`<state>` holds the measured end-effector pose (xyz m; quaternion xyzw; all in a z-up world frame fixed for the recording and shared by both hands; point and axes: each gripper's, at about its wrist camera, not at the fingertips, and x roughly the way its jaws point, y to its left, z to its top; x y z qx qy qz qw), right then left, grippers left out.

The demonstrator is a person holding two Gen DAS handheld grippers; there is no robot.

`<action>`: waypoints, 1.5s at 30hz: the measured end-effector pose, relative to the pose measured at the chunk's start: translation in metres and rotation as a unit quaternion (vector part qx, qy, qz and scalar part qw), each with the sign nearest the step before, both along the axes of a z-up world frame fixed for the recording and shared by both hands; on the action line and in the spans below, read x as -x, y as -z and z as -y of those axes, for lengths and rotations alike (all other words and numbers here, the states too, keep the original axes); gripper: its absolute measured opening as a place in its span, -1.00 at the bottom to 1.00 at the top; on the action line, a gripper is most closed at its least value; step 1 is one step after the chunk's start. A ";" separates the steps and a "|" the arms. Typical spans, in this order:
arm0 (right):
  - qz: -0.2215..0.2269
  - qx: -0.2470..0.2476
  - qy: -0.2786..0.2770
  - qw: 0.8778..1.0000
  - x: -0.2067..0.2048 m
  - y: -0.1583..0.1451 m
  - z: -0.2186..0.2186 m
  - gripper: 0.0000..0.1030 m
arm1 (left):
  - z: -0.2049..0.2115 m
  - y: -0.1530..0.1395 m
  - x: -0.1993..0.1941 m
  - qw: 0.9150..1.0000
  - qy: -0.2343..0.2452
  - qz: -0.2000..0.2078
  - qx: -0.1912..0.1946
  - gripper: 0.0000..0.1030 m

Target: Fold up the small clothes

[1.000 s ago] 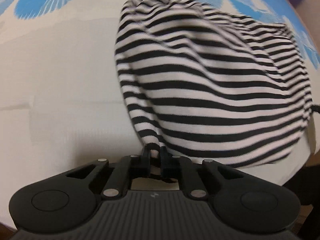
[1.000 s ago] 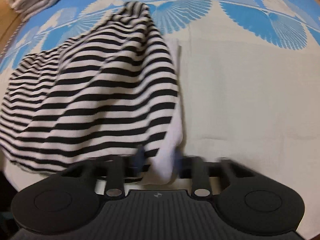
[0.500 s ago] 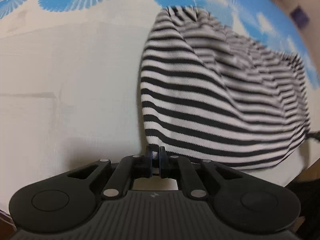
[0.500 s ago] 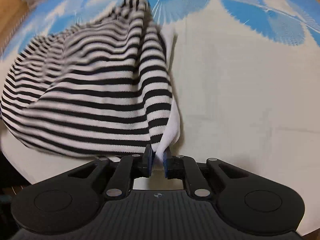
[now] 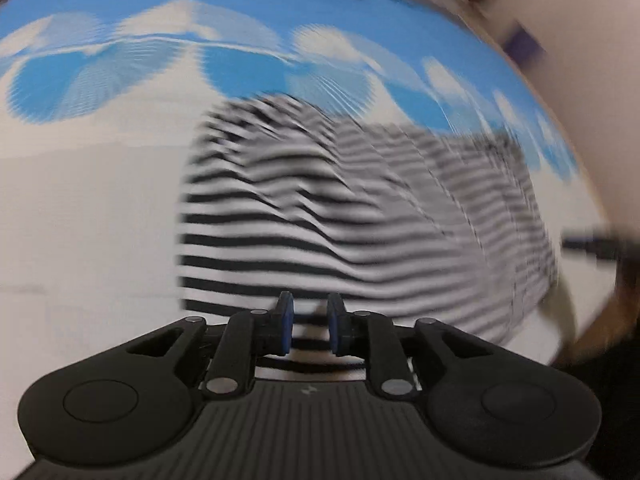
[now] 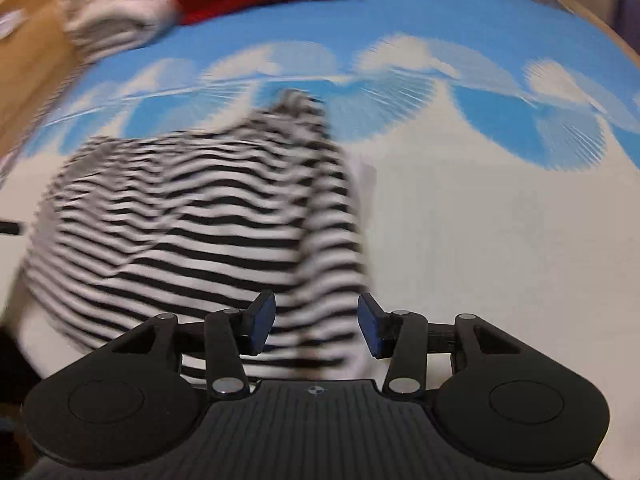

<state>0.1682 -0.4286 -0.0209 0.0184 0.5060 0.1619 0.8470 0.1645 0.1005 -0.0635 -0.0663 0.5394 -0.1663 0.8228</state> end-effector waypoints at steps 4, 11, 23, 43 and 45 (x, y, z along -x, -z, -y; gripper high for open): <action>-0.029 0.051 -0.058 0.997 -0.006 0.022 -0.031 -0.07 | 0.027 0.033 0.000 0.996 0.042 -0.050 -0.068 -0.37; -0.052 0.097 -0.030 0.993 -0.028 0.024 -0.037 -0.06 | 0.011 0.019 -0.009 0.998 -0.025 -0.026 -0.057 -0.29; 0.070 0.080 0.069 0.992 -0.094 0.002 -0.046 0.03 | 0.024 0.007 -0.041 0.998 -0.023 0.042 -0.044 -0.29; 0.010 0.141 0.085 0.986 -0.159 0.064 -0.075 -0.94 | 0.035 0.042 -0.098 0.995 -0.028 0.015 -0.095 -0.30; 0.020 0.128 0.103 0.986 -0.158 0.054 -0.070 -0.75 | 0.027 0.031 -0.099 0.993 -0.048 0.044 -0.094 -0.30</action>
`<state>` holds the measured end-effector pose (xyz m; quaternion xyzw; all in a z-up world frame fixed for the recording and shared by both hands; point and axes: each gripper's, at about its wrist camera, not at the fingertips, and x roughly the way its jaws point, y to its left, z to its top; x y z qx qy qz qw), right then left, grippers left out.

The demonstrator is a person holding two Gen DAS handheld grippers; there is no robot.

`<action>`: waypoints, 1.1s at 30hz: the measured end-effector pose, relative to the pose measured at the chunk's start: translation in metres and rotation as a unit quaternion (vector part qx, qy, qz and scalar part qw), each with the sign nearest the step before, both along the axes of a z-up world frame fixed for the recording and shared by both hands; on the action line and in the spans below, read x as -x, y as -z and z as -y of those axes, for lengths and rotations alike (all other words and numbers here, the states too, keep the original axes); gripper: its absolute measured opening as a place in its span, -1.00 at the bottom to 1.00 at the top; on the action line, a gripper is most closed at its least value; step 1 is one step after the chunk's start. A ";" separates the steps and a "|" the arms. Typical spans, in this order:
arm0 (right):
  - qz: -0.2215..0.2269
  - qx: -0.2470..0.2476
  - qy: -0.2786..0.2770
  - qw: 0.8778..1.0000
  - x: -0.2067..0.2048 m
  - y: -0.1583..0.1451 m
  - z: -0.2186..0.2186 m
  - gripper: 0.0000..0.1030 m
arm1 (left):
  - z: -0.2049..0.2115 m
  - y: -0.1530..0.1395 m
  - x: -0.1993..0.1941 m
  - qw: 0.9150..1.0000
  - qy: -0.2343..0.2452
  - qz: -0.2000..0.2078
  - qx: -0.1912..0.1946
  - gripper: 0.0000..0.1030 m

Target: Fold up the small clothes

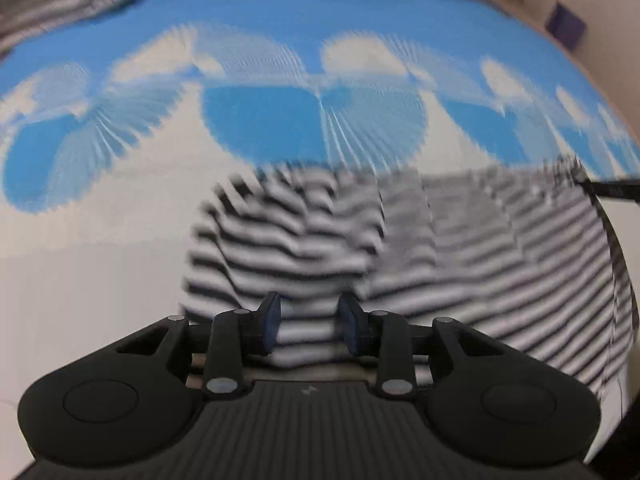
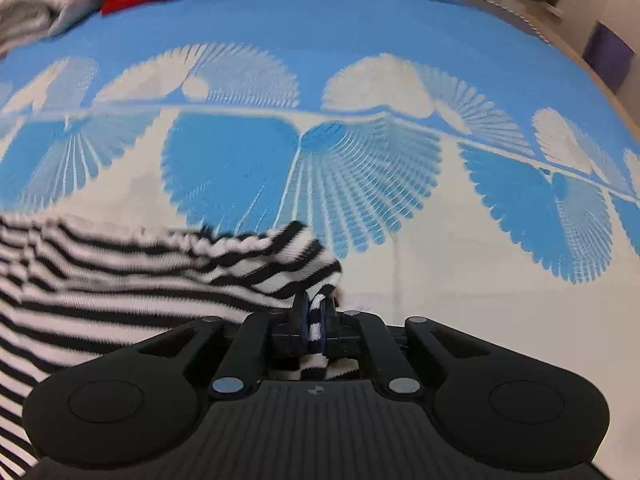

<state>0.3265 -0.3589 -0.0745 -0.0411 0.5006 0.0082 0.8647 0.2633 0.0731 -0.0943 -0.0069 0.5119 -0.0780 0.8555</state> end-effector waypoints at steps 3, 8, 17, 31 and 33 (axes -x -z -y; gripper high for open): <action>0.054 -0.019 0.014 0.998 0.008 -0.027 0.009 -0.45 | -0.007 -0.004 -0.003 1.000 -0.006 0.014 0.014 -0.30; 0.063 -0.098 -0.035 0.993 0.024 -0.046 0.021 -0.27 | 0.001 0.007 -0.014 1.000 0.015 0.019 -0.007 -0.30; -0.036 -0.038 -0.077 0.996 0.020 0.001 -0.002 -0.21 | 0.008 0.030 -0.027 0.999 0.020 0.034 -0.024 -0.24; -0.043 -0.062 -0.054 0.996 0.020 -0.002 0.010 -0.17 | -0.015 0.029 -0.037 0.998 -0.057 0.008 -0.041 -0.26; -0.039 -0.048 -0.065 0.996 0.023 -0.003 0.006 -0.17 | -0.012 0.016 -0.035 0.997 -0.059 0.028 -0.042 -0.27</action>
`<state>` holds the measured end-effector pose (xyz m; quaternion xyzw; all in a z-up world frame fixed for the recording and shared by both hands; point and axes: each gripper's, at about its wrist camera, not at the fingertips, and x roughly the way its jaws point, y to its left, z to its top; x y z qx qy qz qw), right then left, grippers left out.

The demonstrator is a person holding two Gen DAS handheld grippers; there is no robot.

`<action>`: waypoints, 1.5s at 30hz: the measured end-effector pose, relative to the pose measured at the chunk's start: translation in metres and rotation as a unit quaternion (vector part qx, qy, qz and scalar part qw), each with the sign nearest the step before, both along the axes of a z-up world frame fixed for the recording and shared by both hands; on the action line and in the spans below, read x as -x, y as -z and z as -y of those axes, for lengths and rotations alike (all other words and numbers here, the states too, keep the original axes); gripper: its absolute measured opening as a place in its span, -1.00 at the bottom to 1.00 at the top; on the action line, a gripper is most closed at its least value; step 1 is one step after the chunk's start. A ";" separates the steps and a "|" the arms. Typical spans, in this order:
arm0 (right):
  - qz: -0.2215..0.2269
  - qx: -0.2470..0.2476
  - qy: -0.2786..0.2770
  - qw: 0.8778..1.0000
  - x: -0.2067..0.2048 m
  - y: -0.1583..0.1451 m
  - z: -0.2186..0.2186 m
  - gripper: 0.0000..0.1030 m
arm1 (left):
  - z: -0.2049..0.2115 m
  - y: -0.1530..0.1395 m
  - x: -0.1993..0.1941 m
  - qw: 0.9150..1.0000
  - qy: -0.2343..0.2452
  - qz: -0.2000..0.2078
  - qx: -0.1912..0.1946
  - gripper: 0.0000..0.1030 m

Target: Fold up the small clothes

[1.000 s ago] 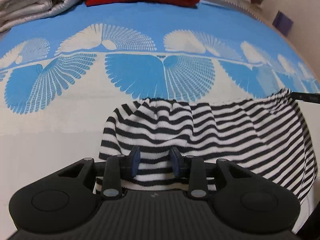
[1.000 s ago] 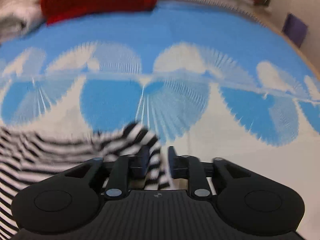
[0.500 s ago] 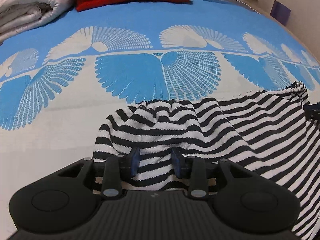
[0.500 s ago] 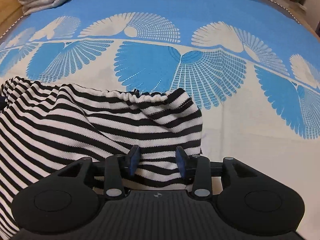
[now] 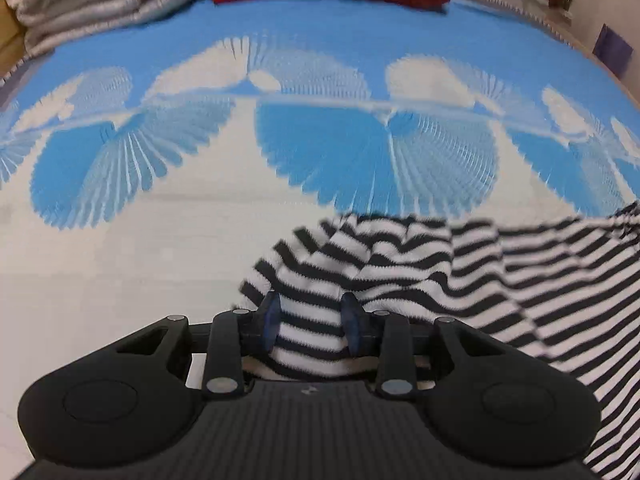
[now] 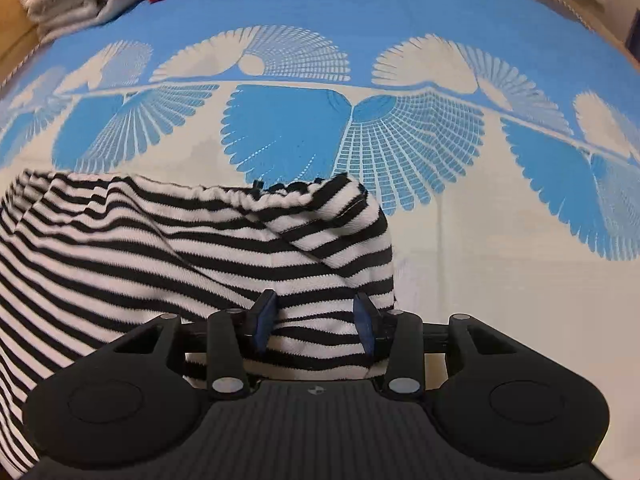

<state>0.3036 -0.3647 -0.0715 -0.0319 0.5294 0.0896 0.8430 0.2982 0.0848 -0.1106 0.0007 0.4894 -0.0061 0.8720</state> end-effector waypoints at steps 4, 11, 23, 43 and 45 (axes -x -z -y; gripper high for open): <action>0.027 -0.015 0.007 0.999 0.003 -0.017 -0.001 -0.15 | 0.011 -0.029 0.014 0.996 0.052 0.065 0.023 -0.21; 0.000 -0.003 0.013 1.000 0.003 -0.009 0.004 -0.14 | 0.053 0.002 0.028 0.987 0.162 0.008 -0.017 -0.09; 0.172 -0.051 0.065 0.982 0.056 -0.099 0.003 -0.12 | 0.037 -0.096 0.094 0.986 0.086 0.143 -0.006 0.56; 0.216 -0.086 0.042 0.972 0.186 -0.109 -0.071 0.15 | -0.018 -0.095 0.196 0.995 -0.047 0.083 0.041 0.75; 0.205 -0.081 0.053 0.974 0.190 -0.099 -0.076 0.14 | -0.022 -0.091 0.193 0.995 -0.055 0.070 0.044 0.75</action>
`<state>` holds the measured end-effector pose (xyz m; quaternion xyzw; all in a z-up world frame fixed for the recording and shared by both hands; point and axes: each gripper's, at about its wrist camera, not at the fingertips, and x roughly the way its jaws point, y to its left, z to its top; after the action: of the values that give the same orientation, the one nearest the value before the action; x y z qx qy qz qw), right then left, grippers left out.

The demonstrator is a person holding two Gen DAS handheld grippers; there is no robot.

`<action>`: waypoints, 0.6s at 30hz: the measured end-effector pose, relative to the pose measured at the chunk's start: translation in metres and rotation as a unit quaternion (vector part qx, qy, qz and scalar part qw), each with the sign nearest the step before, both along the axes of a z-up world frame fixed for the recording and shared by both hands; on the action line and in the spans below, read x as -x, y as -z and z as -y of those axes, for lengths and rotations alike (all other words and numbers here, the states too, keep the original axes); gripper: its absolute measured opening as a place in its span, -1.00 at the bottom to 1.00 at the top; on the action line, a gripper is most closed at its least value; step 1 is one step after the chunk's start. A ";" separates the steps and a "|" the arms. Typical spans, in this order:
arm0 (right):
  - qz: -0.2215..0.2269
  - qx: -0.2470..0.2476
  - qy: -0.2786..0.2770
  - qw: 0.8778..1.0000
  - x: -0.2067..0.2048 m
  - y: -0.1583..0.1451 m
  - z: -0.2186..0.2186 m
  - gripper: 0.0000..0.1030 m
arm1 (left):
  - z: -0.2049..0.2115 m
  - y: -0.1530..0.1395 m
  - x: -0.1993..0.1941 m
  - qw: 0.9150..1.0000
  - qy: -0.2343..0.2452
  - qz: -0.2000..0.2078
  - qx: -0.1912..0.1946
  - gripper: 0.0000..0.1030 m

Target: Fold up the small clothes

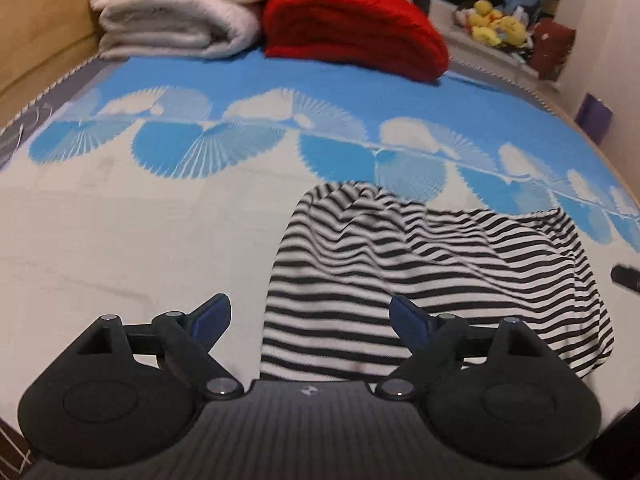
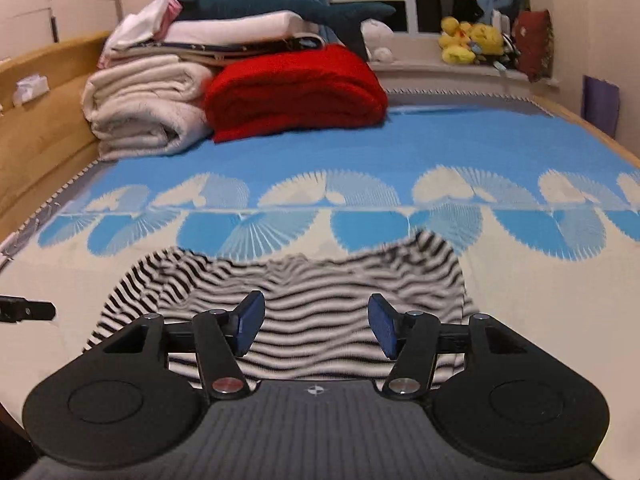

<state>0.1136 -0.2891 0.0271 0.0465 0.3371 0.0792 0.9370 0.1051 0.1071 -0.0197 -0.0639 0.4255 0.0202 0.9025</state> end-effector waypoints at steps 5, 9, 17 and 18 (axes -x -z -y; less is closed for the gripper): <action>-0.006 0.003 -0.006 1.000 0.008 0.007 -0.011 0.13 | -0.004 0.003 0.001 1.000 -0.007 -0.004 -0.002 0.75; 0.007 0.029 -0.040 0.999 0.014 0.008 -0.027 0.00 | -0.007 0.004 -0.001 1.000 -0.018 -0.007 -0.002 0.75; 0.019 0.044 -0.078 0.996 0.017 0.007 -0.049 -0.37 | -0.017 0.003 -0.002 0.999 -0.041 -0.009 0.001 0.75; 0.020 0.045 -0.084 0.995 0.018 0.007 -0.053 -0.37 | -0.019 0.003 -0.002 0.999 -0.047 -0.009 0.003 0.75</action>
<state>0.0956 -0.2360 0.0197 -0.0258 0.3244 0.1430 0.9347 0.1073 0.1263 -0.0228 -0.0864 0.4302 0.0613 0.8965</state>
